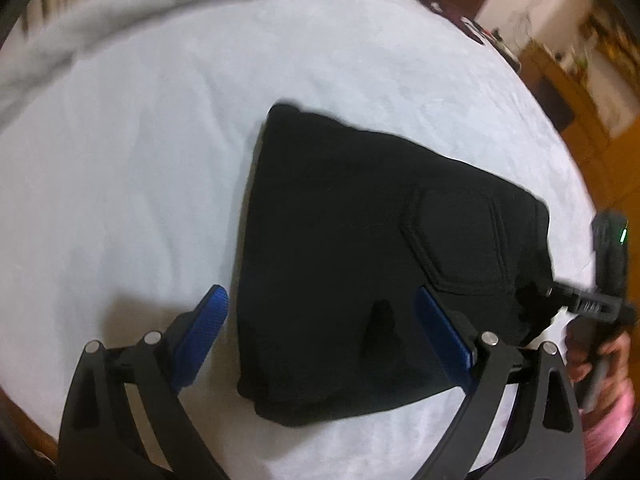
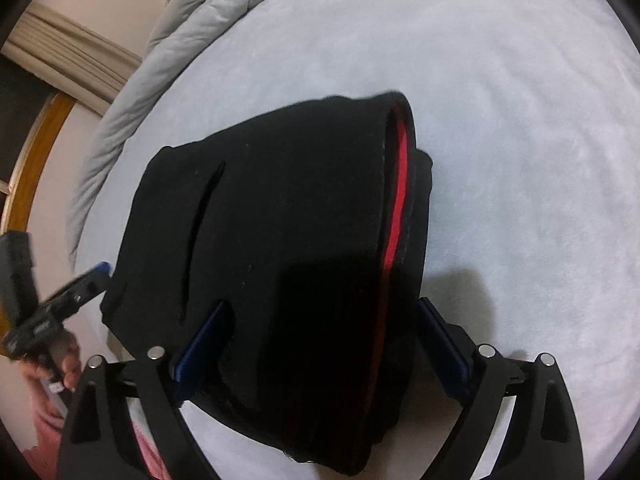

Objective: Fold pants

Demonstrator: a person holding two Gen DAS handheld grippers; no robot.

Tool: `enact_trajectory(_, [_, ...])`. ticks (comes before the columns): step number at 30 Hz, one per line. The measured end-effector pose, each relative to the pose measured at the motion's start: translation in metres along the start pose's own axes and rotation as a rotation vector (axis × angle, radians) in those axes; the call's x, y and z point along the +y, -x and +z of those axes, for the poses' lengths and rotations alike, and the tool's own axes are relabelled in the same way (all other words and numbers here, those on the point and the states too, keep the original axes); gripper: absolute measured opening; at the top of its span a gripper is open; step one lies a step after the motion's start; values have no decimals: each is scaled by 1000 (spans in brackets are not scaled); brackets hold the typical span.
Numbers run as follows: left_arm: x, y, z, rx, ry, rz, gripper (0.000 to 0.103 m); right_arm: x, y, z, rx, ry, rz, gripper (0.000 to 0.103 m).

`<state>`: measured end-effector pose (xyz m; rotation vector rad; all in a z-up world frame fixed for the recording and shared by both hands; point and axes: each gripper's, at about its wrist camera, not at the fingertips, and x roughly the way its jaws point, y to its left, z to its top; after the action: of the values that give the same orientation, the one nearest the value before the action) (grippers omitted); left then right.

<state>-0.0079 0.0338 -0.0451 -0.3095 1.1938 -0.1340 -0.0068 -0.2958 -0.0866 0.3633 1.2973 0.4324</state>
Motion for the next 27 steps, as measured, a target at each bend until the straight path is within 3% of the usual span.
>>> enact_trajectory(2, [22,-11,7,55,63,-86,94,-3,-1,0,6,-6,21,94])
enact_trajectory(5, [38,-23,16,90,68,-105,94,-3,-6,1,19,7,33,97])
enact_trajectory(12, [27,-40,22,162,33,-284,95,-2,-11,2,35,11,41,100])
enact_trajectory(17, [17,-60,18,239,-2,-324,99,-6,-15,2,41,-12,44,100])
enact_trajectory(21, [13,-58,16,250,-7,-340,99,-7,-10,1,17,-26,58,100])
enact_trajectory(23, [11,-57,13,246,4,-338,89,-9,-6,0,-2,-29,70,93])
enact_trajectory(25, [11,-57,10,244,17,-278,74,-13,1,-2,-30,-44,93,75])
enact_trajectory(27, [14,-55,9,230,40,-293,64,-20,6,-4,-43,-66,132,56])
